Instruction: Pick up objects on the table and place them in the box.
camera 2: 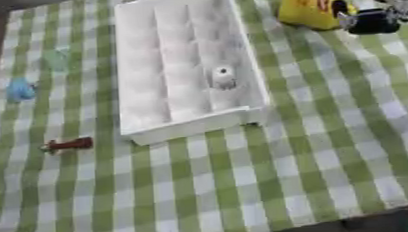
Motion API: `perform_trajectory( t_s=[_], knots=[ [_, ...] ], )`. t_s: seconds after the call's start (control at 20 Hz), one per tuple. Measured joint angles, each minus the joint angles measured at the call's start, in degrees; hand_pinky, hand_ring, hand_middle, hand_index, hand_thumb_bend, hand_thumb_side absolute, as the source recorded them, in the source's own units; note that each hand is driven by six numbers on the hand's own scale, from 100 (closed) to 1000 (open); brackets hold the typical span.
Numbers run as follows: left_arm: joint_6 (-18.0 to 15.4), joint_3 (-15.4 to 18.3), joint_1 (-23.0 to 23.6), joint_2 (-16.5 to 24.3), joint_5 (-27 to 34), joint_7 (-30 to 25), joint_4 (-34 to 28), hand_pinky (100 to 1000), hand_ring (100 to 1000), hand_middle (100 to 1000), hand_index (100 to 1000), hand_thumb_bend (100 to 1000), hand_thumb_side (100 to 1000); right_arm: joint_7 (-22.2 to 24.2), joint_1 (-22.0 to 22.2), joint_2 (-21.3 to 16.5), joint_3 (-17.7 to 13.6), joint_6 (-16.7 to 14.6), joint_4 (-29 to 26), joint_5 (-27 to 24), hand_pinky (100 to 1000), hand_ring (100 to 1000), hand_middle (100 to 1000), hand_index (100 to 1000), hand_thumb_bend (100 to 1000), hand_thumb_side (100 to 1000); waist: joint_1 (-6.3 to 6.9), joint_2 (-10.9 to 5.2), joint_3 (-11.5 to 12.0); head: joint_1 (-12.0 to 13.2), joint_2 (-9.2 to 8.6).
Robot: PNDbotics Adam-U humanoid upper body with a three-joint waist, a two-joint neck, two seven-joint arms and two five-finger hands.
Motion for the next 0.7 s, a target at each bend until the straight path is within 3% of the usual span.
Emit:
perform_trajectory(
  t_s=[0.2, 0.4, 0.65, 0.7],
  knots=[
    [-0.4, 0.0, -0.1, 0.0, 0.2, -0.6, -0.3, 786, 1000, 694, 759, 100, 824, 0.1, 0.0, -0.3, -0.3, -0.1, 1.3, -0.5, 868, 899, 919, 994, 100, 348, 0.0, 0.42, 0.1, -0.3, -0.37],
    [-1.0, -0.3, -0.1, 0.0, 0.6, -1.6, -0.3, 788, 1000, 690, 760, 100, 828, 1.3, -0.3, -0.4, -0.3, -0.7, 2.2, -1.4, 876, 905, 923, 999, 100, 514, 0.0, 0.81, 0.1, -0.4, -0.37],
    [-1.7, -0.4, -0.2, 0.0, 1.2, -3.3, -0.3, 788, 1000, 688, 760, 100, 827, 5.3, -0.8, -0.8, -0.3, -2.0, 3.9, -2.7, 880, 909, 925, 1000, 100, 541, 0.0, 0.81, 0.1, -0.6, -0.37],
    [-1.8, -0.4, -0.2, 0.0, 1.3, -3.5, -0.3, 788, 1000, 685, 761, 100, 825, 5.9, -0.9, -0.9, -0.3, -2.1, 4.0, -3.0, 884, 915, 926, 1000, 100, 593, 0.0, 0.81, 0.1, -0.6, -0.37]
  ],
)
